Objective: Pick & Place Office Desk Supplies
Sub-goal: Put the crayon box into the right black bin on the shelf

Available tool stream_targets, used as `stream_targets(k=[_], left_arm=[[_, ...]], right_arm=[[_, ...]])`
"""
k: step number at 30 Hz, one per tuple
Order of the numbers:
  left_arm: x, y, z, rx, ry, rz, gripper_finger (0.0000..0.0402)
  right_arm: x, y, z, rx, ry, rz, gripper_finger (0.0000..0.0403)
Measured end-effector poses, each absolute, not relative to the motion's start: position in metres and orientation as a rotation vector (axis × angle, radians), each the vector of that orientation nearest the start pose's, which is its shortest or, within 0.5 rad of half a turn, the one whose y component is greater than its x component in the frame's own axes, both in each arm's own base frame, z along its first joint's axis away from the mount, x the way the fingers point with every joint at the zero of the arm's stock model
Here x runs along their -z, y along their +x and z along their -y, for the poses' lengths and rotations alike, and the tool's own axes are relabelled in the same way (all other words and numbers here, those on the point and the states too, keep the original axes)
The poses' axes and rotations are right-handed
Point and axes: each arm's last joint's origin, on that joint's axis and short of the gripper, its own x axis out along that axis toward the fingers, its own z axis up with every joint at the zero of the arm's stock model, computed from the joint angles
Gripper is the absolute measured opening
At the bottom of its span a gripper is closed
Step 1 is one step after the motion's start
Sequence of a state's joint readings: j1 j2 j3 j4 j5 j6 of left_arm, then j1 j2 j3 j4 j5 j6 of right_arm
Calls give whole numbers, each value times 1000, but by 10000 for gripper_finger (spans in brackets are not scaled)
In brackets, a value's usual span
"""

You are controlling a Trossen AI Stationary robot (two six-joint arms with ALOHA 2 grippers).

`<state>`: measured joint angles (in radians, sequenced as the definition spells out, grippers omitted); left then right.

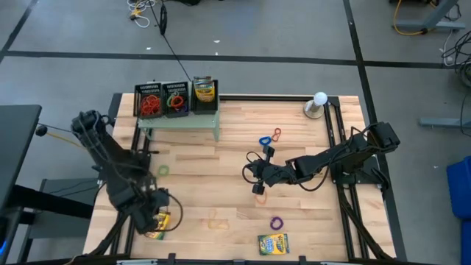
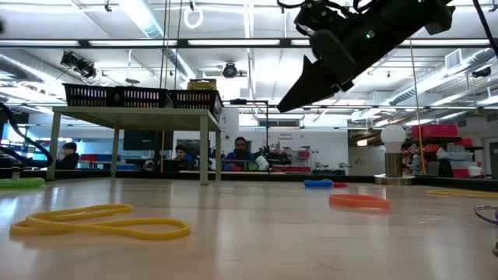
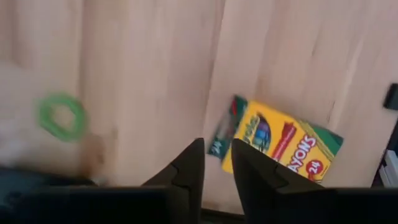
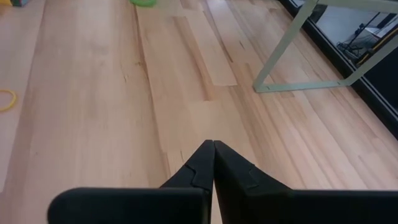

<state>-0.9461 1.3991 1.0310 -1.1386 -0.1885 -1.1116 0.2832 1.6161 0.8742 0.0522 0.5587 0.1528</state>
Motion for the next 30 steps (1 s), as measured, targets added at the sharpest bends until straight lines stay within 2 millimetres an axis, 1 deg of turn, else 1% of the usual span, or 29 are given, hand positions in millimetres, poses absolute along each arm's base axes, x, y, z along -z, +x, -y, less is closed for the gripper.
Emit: stream_targets(k=[4, 8, 13, 19, 22, 25, 28, 30], left_arm=[[-204, 119, 195, -137, -160, -1361, 110], [-182, 112, 196, -115, -200, -1336, 127], [-171, 113, 191, -107, -178, -1296, 158], [-157, 118, 189, -9, -193, -1285, 189], [-148, 117, 184, 18, -181, -1304, 192], [-143, 115, 182, 39, -188, -1320, 185], [-141, 116, 184, 89, -205, -1303, 167], [-141, 118, 188, 139, -231, -1289, 148]], right_arm=[[-188, 316, -76, 312, -133, -603, 16], [-188, 316, -76, 312, -133, -603, 16], [-188, 316, -75, 312, -133, -604, 16], [-187, 316, -75, 312, -134, -604, 16], [-187, 316, -75, 312, -134, -604, 16], [-187, 316, -75, 312, -134, -604, 16], [-187, 316, -75, 312, -134, -604, 16], [-188, 316, -76, 312, -134, -604, 16]])
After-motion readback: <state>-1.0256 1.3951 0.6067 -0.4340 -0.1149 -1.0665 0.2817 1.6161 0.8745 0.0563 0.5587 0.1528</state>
